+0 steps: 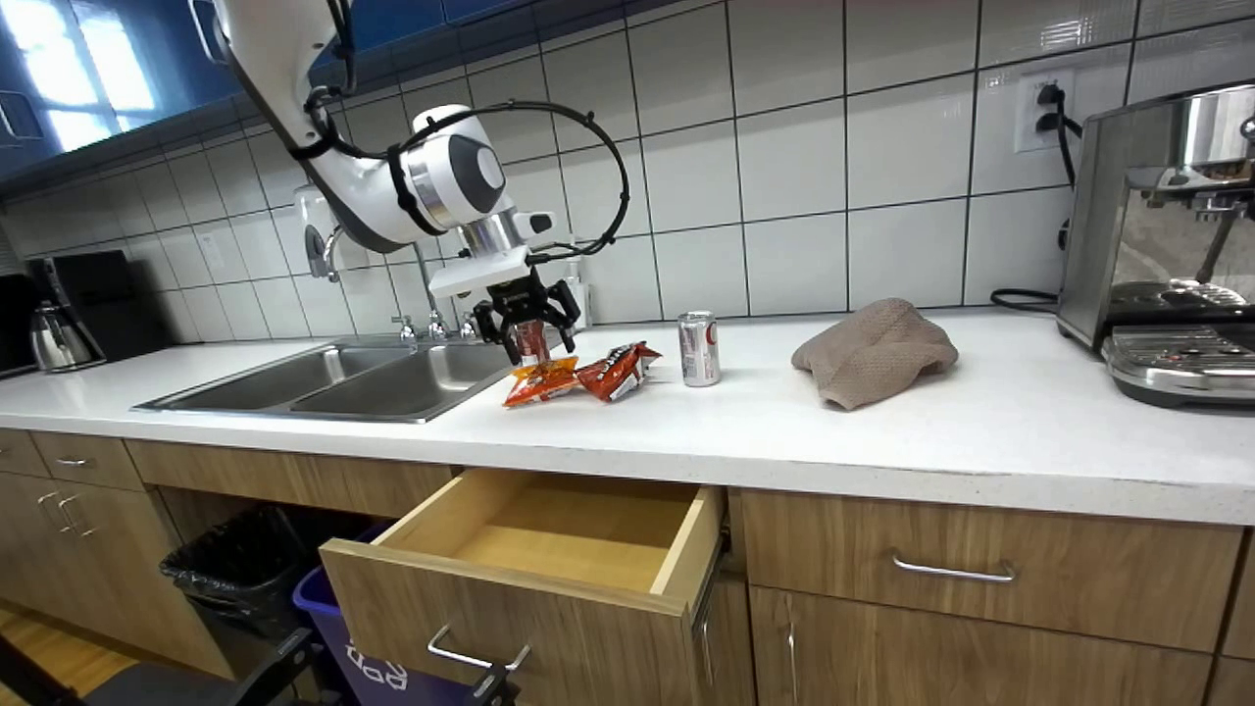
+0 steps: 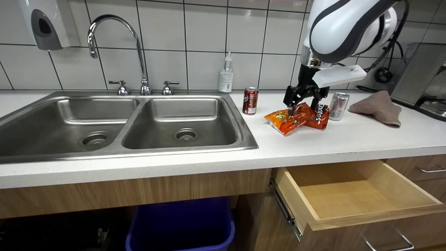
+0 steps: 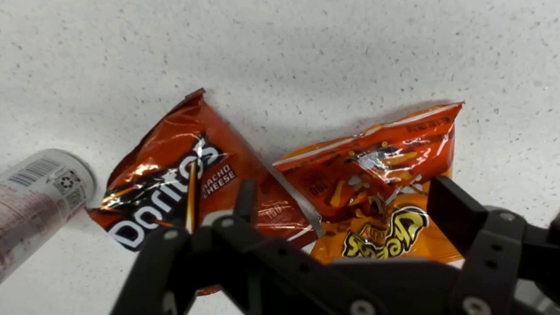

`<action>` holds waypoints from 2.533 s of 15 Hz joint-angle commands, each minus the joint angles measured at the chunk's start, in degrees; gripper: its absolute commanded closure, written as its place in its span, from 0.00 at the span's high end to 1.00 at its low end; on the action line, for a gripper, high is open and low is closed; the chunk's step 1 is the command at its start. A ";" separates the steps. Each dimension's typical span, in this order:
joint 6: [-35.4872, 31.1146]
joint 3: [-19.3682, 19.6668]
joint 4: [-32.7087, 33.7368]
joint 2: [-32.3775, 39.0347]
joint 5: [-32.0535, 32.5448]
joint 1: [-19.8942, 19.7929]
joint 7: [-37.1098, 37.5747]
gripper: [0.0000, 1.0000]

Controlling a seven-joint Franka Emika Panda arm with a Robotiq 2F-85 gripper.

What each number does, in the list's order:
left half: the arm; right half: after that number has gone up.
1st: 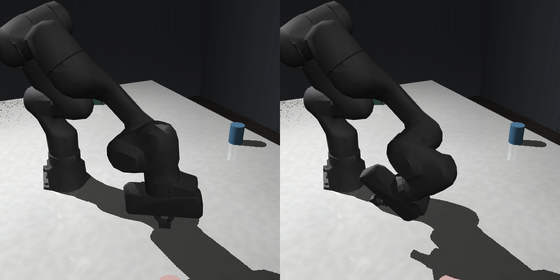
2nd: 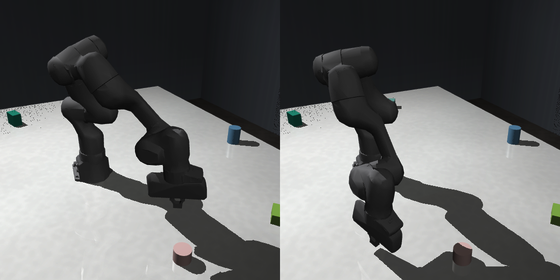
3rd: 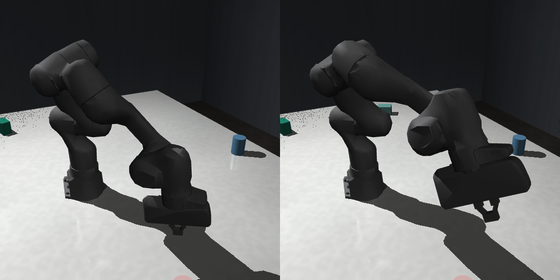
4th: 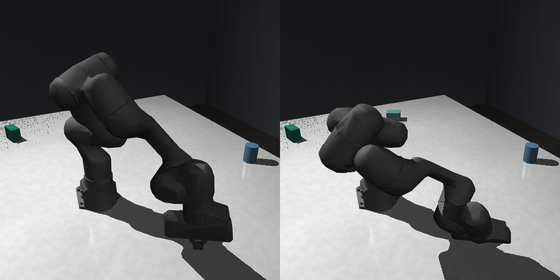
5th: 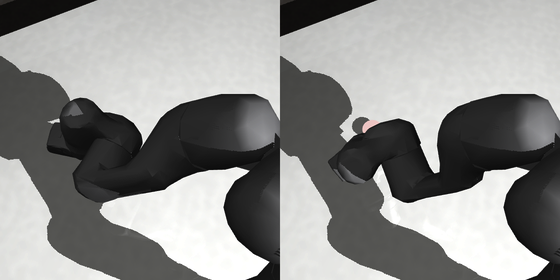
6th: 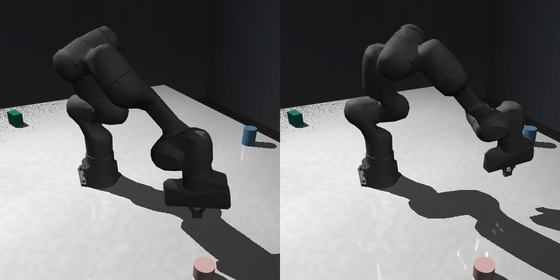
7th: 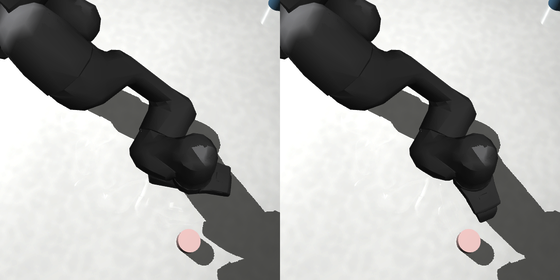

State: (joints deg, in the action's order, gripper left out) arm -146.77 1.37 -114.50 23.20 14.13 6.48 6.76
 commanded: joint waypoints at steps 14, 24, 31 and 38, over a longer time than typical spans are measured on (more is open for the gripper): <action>2.96 -0.28 19.40 14.18 -2.66 2.90 -0.14 1.00; 5.02 -0.12 25.73 20.07 -3.51 2.96 -0.53 1.00; 4.70 0.06 24.28 19.01 -3.42 3.18 -0.19 1.00; 4.21 0.14 22.08 17.82 -3.34 3.29 0.13 1.00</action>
State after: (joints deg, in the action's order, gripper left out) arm -143.94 1.35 -91.07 42.38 11.37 9.39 6.76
